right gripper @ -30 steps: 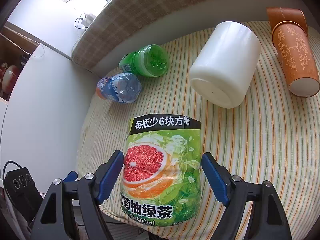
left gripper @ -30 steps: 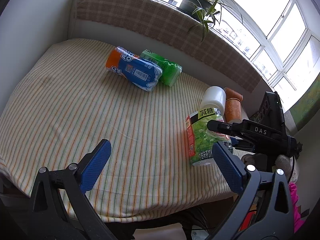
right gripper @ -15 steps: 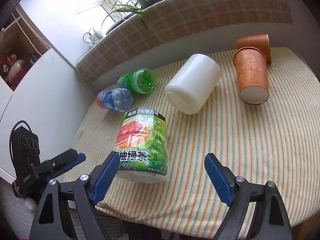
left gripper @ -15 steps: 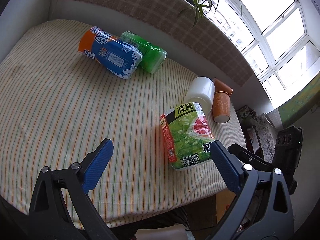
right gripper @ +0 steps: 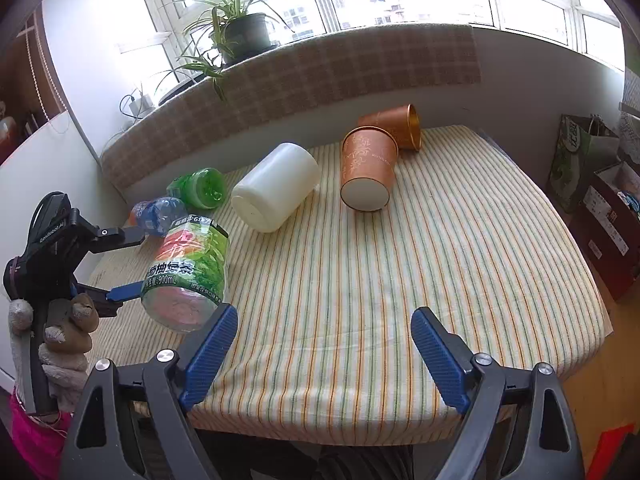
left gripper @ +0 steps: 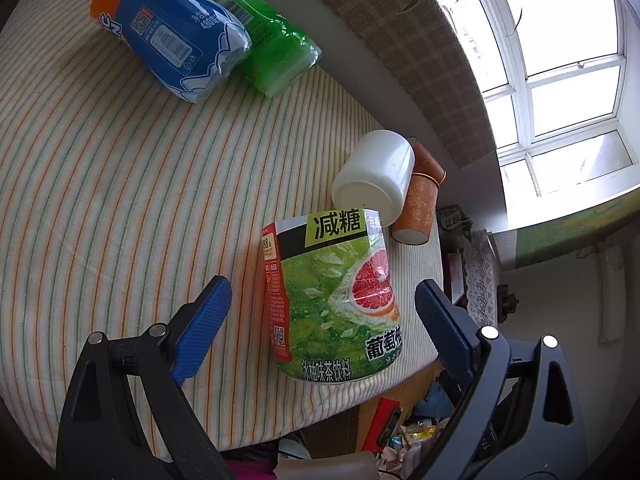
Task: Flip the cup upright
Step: 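Lift the green can with the right gripper and rotate it upright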
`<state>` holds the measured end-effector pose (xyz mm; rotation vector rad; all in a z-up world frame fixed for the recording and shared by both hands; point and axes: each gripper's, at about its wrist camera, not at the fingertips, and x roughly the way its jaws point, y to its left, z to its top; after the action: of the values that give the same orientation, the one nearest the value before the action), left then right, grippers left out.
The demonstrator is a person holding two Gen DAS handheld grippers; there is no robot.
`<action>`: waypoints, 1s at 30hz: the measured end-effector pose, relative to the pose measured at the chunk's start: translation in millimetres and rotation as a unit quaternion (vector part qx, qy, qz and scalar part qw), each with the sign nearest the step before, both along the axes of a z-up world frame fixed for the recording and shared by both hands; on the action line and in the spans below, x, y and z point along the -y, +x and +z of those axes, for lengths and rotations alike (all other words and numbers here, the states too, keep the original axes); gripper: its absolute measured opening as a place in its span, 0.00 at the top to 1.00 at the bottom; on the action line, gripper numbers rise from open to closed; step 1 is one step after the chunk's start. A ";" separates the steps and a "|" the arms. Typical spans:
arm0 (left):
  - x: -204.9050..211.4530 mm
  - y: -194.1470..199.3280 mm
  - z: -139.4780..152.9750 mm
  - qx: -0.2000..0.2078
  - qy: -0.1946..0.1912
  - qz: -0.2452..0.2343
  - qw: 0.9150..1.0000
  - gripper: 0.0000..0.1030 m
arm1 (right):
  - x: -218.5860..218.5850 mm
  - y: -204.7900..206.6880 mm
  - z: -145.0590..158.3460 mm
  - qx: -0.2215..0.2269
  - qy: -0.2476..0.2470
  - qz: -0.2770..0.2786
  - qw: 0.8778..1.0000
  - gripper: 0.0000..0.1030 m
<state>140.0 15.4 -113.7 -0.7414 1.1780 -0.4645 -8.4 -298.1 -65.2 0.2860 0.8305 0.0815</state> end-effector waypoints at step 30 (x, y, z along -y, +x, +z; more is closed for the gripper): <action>32.8 23.4 -15.3 -0.026 0.004 -0.005 1.000 0.20 | 23.1 -3.8 -13.4 -0.017 0.012 -0.032 0.999 0.11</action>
<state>163.5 -17.4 -129.0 -0.7444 1.2315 -0.4522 -12.2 -321.2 -78.6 0.3366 0.8530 0.0274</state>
